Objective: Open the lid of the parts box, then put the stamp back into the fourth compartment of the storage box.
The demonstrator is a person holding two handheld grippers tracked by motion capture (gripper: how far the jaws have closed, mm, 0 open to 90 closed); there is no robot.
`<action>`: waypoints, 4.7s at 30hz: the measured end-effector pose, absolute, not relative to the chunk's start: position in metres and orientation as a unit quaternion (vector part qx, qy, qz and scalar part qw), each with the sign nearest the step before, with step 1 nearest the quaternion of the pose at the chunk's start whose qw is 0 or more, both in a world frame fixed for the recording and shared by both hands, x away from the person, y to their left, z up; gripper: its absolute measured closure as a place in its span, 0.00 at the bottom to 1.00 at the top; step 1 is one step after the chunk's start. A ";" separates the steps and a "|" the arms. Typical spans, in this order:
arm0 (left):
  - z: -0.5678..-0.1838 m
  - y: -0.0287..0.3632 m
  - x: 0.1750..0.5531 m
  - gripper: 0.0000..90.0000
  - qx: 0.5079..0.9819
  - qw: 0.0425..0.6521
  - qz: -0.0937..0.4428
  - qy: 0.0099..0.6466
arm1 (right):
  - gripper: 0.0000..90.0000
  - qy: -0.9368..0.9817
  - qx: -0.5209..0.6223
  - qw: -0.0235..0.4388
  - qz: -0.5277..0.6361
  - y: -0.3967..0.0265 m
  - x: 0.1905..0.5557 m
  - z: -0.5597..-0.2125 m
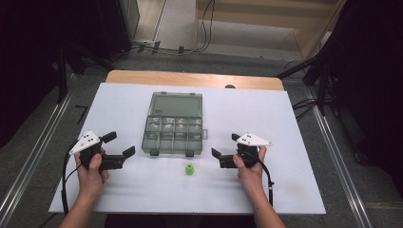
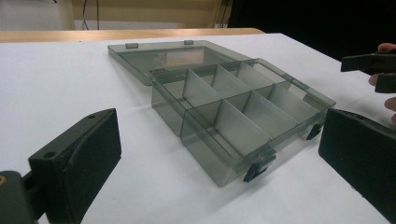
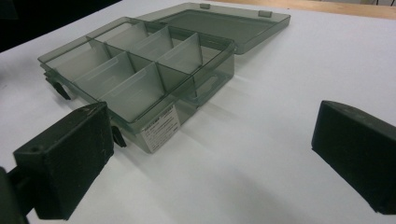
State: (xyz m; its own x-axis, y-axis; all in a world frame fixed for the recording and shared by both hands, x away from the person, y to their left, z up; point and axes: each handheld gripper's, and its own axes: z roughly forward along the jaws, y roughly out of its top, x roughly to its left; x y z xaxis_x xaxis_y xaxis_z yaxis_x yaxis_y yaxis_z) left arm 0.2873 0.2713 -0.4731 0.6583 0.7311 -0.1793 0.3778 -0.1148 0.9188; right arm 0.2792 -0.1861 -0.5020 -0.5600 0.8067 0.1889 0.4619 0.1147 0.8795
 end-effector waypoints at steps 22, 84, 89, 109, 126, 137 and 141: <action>-0.473 0.305 0.246 0.00 0.719 0.556 0.172 0.380 | 0.00 0.737 0.421 0.165 0.501 -0.184 0.267 -0.495; -0.491 0.318 0.238 0.00 0.726 0.555 0.172 0.368 | 0.63 0.834 0.340 0.079 0.427 -0.104 0.257 -0.498; -0.491 0.316 0.238 0.00 0.728 0.553 0.172 0.366 | 0.68 0.838 0.334 0.077 0.424 -0.100 0.258 -0.498; -0.492 0.315 0.238 0.00 0.730 0.552 0.171 0.365 | 0.78 0.848 0.313 0.095 0.417 -0.091 0.257 -0.508; -0.492 0.315 0.238 0.00 0.732 0.551 0.172 0.362 | 0.79 0.846 0.308 0.095 0.425 -0.094 0.255 -0.503; -0.492 0.314 0.238 0.00 0.733 0.551 0.172 0.360 | 0.79 0.840 0.312 0.090 0.435 -0.102 0.254 -0.494; -0.492 0.314 0.238 0.00 0.733 0.551 0.171 0.360 | 0.79 0.839 0.314 0.091 0.435 -0.103 0.253 -0.492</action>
